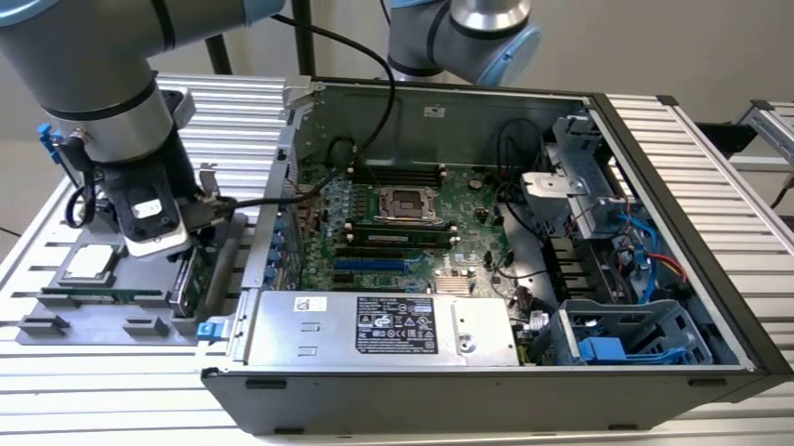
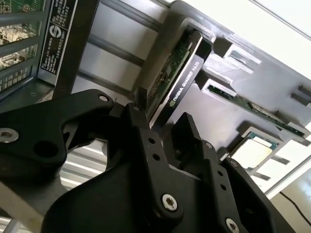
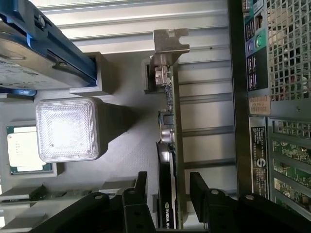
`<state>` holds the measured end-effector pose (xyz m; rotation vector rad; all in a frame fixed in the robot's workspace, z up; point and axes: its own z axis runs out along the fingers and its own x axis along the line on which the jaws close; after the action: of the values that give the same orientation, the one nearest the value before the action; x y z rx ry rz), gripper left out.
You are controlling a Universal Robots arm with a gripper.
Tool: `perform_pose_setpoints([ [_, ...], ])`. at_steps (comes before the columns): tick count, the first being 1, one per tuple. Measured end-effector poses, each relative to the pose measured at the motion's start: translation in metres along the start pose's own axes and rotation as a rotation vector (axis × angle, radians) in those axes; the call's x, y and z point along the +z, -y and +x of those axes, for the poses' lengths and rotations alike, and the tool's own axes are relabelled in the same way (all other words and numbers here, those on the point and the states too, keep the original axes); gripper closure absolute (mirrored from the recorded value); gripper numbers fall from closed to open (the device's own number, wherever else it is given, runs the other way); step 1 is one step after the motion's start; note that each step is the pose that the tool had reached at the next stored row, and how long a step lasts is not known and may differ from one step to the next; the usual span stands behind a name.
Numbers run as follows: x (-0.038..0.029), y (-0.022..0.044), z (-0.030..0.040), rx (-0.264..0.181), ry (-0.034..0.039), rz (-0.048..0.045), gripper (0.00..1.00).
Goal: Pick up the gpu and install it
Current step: 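Pick up the gpu and move the gpu toward the slot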
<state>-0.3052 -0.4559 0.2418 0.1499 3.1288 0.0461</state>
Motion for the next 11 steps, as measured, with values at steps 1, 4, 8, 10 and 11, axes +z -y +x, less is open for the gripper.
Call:
perform_pose_setpoints([
  [1, 0.0009, 0.0, 0.0002, 0.0, 0.0001, -0.0001, 0.0],
  [4, 0.0042, 0.0, 0.0003, 0.0, 0.0, 0.0, 0.0],
  [8, 0.009, 0.0, 0.0003, 0.0, 0.0001, -0.0001, 0.0],
  [10, 0.0099, 0.0, 0.0004, 0.0, 0.0, 0.0, 0.0],
  [11, 0.01, 0.0, 0.0004, 0.0, 0.0, 0.0, 0.0],
])
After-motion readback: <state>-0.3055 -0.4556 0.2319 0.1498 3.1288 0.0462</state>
